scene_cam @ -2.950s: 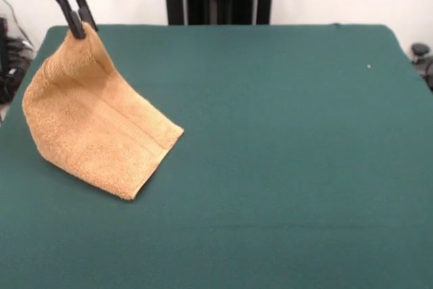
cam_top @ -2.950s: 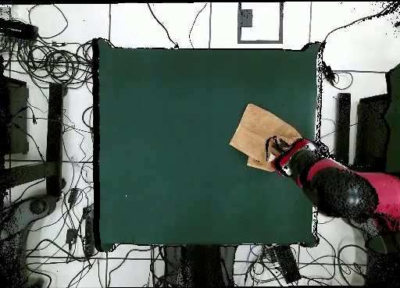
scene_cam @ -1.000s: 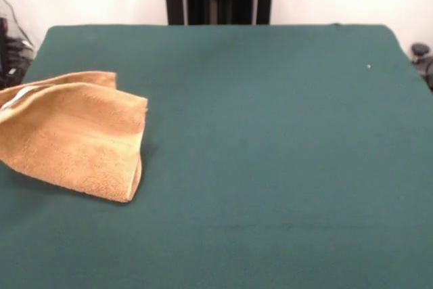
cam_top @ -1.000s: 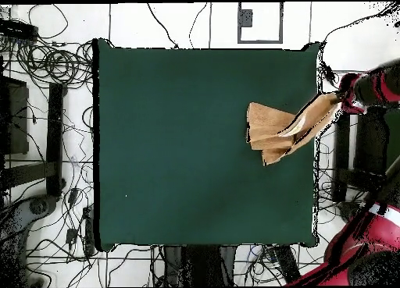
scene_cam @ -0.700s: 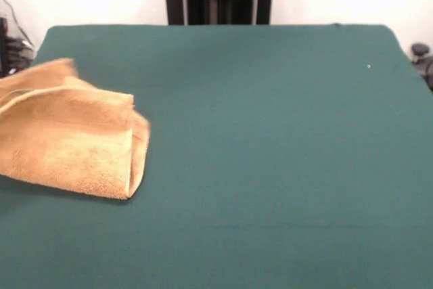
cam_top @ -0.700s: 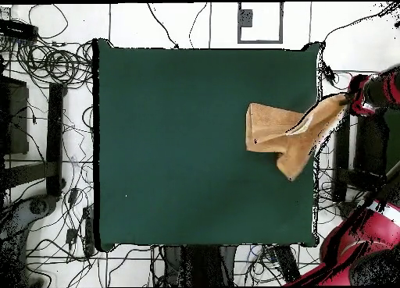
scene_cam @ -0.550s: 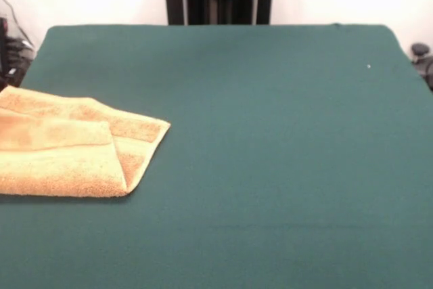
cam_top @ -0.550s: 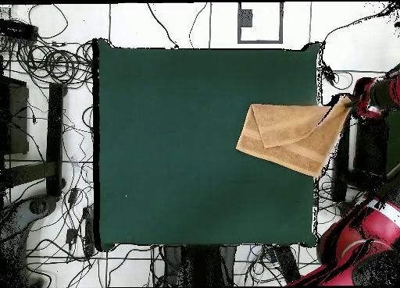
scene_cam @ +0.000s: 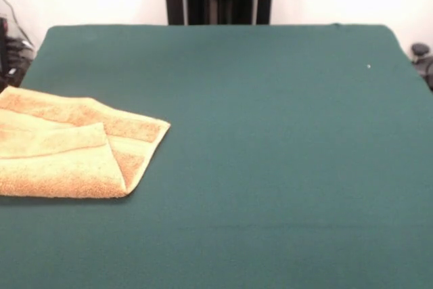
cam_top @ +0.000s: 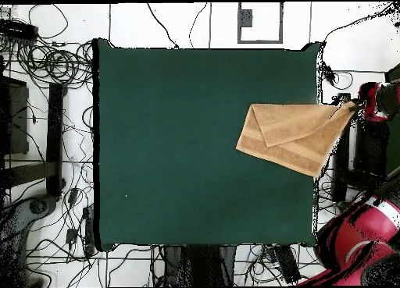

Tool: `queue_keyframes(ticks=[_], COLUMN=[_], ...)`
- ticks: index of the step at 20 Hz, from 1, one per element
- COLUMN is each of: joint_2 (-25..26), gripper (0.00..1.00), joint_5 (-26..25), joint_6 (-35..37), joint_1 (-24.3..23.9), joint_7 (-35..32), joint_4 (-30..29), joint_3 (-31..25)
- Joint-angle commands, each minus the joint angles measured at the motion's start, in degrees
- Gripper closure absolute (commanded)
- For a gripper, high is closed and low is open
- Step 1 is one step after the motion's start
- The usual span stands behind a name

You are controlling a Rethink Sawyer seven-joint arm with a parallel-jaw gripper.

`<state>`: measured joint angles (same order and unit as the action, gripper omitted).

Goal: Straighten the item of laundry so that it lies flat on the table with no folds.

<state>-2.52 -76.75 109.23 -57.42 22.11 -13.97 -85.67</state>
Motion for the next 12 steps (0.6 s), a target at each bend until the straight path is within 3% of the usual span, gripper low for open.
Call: queue_keyframes(ticks=[1,5,12], joint_2=[-2.09,-4.54,-5.87], gripper=[1.0,1.0,1.0], joint_5=[14.31,22.87,29.02], joint_6=[-5.63,-13.83,-18.5], joint_1=[1.29,0.47,3.24], joint_7=[-13.19,-26.32,-38.0], joint_4=[-12.7,-21.71,-21.61], joint_3=[5.36,11.38,16.03])
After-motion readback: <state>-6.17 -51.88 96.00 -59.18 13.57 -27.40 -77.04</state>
